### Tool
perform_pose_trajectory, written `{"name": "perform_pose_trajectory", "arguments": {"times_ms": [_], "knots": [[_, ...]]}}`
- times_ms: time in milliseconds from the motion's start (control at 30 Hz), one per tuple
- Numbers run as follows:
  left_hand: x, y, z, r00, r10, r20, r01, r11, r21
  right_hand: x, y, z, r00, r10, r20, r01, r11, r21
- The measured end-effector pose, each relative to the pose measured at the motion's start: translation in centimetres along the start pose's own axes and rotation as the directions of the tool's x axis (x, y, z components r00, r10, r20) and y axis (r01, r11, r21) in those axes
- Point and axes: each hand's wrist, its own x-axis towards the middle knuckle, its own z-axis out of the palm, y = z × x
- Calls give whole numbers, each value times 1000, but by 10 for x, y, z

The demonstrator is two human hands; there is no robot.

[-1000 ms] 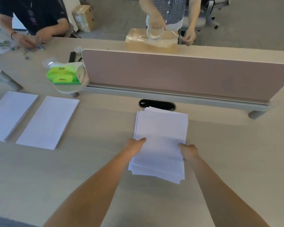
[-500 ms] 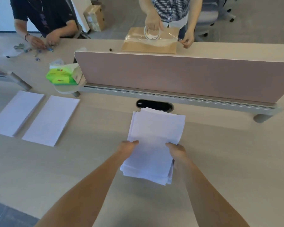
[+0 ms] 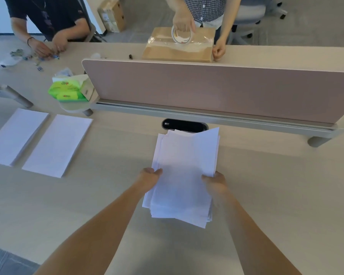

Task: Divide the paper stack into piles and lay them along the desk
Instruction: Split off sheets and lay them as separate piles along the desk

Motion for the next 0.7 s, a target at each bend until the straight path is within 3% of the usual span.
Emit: {"name": "perform_pose_trajectory", "arguments": {"times_ms": [200, 300, 400, 467, 600, 700], "knots": [[-1, 6, 1, 1000, 18, -10, -18, 1000, 10, -18, 7, -13, 975, 3, 223, -63, 964, 259], [1, 9, -9, 996, 64, -57, -70, 993, -95, -27, 5, -13, 959, -33, 282, -63, 945, 322], [-7, 8, -31, 995, 41, 96, -13, 961, -275, -38, 3, -9, 936, -95, 340, -22, 945, 326], [-17, 7, -44, 975, 132, 178, -63, 936, -347, -45, -1, -1, 928, -134, 347, 20, 950, 313], [-33, 1, -66, 936, 351, -6, -326, 862, -388, -63, -17, 28, 919, -277, 281, 182, 930, 321], [-42, -6, -102, 897, 427, -113, -430, 787, -443, -88, -36, 63, 895, -378, 236, 298, 902, 313]]}}
